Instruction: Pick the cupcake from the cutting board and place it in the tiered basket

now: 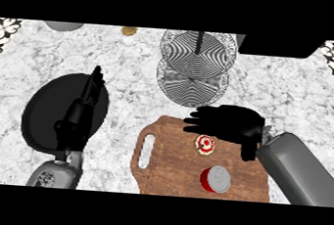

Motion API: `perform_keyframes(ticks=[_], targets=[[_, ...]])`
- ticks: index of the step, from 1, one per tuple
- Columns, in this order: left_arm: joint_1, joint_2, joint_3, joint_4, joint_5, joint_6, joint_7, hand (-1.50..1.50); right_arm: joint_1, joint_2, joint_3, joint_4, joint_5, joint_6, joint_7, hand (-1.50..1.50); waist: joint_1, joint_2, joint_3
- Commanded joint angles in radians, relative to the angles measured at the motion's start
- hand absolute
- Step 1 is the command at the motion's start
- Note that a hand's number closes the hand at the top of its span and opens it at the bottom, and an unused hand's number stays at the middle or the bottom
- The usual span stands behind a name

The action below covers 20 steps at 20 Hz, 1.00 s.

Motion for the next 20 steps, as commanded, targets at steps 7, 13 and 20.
perform_keyframes(ticks=[7, 13, 20], targets=[[0.002, 0.023, 0.048, -0.01, 0.017, -0.06, 0.0, 0.0, 0.034, 0.08, 0.008, 0.033, 0.074, 0.032, -0.024, -1.5, -0.001, -0.001, 0.0], [-0.008, -0.052, 0.007, 0.012, -0.038, 0.004, 0.022, 0.0, 0.048, 0.087, -0.027, 0.086, 0.08, -0.005, -0.066, -1.5, -0.001, 0.0, 0.0], [-0.027, -0.003, 0.075, -0.002, -0.007, -0.05, 0.022, 0.0, 0.061, 0.126, -0.064, 0.086, 0.076, 0.022, -0.058, -1.5, -0.003, 0.0, 0.0]])
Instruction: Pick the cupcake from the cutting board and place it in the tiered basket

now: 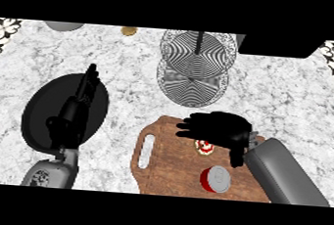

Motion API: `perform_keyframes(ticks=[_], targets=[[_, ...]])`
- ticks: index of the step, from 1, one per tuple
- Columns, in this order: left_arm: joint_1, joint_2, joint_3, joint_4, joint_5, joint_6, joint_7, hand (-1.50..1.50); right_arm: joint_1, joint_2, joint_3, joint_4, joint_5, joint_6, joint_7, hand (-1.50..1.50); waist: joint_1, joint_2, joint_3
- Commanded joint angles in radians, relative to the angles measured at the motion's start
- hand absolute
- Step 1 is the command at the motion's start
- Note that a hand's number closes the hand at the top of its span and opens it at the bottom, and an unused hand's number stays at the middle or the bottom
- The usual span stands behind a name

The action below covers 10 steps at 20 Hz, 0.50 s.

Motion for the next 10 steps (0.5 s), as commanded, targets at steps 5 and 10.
perform_keyframes(ticks=[5, 10], targets=[[0.034, -0.014, -0.004, -0.026, -0.011, 0.0, -0.018, 0.0, -0.024, 0.051, -0.055, 0.119, 0.033, -0.191, -0.112, 1.5, 0.005, 0.001, 0.0], [0.001, -0.005, 0.009, 0.029, 0.004, -0.024, -0.032, 0.0, 0.0, 0.232, -0.023, 0.156, 0.183, -0.204, 0.307, 1.5, 0.003, 0.0, -0.002]])
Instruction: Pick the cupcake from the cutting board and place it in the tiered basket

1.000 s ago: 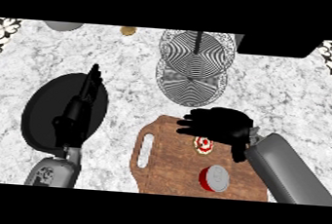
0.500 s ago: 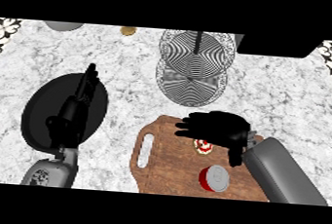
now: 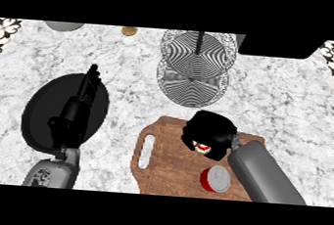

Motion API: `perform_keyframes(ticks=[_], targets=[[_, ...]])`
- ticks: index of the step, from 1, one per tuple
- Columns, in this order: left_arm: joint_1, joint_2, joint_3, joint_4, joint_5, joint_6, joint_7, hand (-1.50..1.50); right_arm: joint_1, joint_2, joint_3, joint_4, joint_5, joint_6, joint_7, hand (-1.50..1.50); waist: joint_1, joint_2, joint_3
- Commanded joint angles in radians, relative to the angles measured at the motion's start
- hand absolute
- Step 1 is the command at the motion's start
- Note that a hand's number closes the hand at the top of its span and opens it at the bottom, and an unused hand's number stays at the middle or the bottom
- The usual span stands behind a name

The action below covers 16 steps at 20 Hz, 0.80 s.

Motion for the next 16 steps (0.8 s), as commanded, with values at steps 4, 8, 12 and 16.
perform_keyframes(ticks=[4, 8, 12, 16], targets=[[0.014, 0.006, 0.019, 0.006, -0.001, 0.013, 0.01, 0.0, 0.037, 0.131, -0.086, 0.084, 0.174, 0.098, 0.632, 1.5, -0.047, -0.016, -0.008], [0.009, -0.009, -0.011, -0.003, -0.009, 0.006, -0.001, 0.0, 0.012, 0.152, -0.063, 0.027, 0.155, 0.123, 0.963, 1.5, 0.006, -0.011, -0.001], [0.009, -0.03, -0.041, 0.005, -0.017, 0.004, 0.007, 0.0, -0.026, 0.152, 0.029, -0.056, 0.064, 0.129, 1.27, 1.5, 0.043, -0.005, 0.002], [-0.023, -0.012, -0.022, 0.013, -0.006, -0.013, 0.021, 0.0, -0.058, 0.153, 0.171, -0.185, -0.039, 0.128, 1.562, 1.5, 0.034, -0.004, 0.002]])
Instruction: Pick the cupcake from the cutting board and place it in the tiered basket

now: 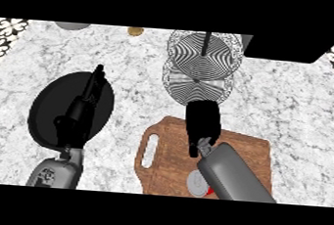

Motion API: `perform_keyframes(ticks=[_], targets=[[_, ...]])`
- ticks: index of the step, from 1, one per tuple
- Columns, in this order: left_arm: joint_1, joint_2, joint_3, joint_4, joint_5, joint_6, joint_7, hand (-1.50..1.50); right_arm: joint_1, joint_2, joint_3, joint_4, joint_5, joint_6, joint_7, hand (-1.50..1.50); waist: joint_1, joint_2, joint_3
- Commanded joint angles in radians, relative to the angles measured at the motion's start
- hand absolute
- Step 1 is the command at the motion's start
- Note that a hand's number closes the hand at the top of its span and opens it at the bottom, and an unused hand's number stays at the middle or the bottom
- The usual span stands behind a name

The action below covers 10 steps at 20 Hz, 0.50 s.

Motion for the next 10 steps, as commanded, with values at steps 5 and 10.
perform_keyframes(ticks=[5, 10], targets=[[-0.026, -0.006, -0.004, 0.026, -0.009, 0.0, 0.01, 0.0, -0.218, 0.003, 0.173, -0.203, -0.175, 0.028, 0.55, 1.5, 0.013, 0.003, 0.0], [0.023, 0.004, 0.015, 0.019, 0.004, -0.001, -0.027, 0.0, -0.393, 0.003, 0.112, -0.34, -0.229, 0.123, 0.658, 1.5, -0.01, -0.006, -0.001]])
